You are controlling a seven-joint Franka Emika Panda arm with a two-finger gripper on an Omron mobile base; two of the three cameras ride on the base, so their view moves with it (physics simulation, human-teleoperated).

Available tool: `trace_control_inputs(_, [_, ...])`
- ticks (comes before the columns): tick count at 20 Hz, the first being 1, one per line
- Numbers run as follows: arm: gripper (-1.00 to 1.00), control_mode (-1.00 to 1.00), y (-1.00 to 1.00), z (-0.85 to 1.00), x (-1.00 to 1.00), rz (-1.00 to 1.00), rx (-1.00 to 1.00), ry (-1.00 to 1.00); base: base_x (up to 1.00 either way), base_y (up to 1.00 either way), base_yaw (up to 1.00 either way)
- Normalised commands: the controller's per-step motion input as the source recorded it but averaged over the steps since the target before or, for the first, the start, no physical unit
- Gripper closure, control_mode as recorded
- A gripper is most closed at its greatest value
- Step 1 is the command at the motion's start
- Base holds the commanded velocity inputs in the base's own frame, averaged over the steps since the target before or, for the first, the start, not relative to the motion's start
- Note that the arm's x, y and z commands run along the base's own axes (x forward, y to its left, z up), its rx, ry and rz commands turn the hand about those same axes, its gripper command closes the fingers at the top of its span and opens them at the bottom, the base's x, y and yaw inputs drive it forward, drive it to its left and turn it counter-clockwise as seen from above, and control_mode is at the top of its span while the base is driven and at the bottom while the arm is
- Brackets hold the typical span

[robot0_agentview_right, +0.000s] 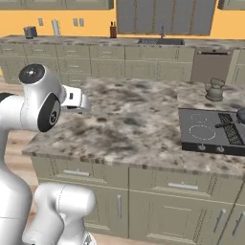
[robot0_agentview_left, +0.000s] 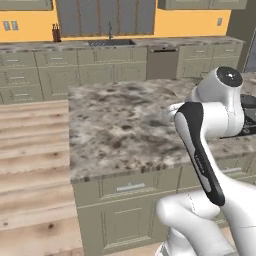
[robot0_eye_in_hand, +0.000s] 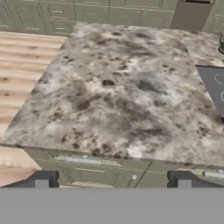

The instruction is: Pick the kettle from the counter and place it on a stove burner. Then turn the burner on.

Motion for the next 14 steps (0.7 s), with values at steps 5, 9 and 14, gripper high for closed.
trace_control_inputs(5, [-1.0,1.0,0.0,0.0,0.0,0.0,0.0,0.0,0.0,1.0,-0.1])
trace_control_inputs(9, [-1.0,1.0,0.0,0.0,0.0,0.0,0.0,0.0,0.0,1.0,-0.08])
trace_control_inputs(14, [-1.0,1.0,0.0,0.0,0.0,0.0,0.0,0.0,0.0,1.0,-0.06])
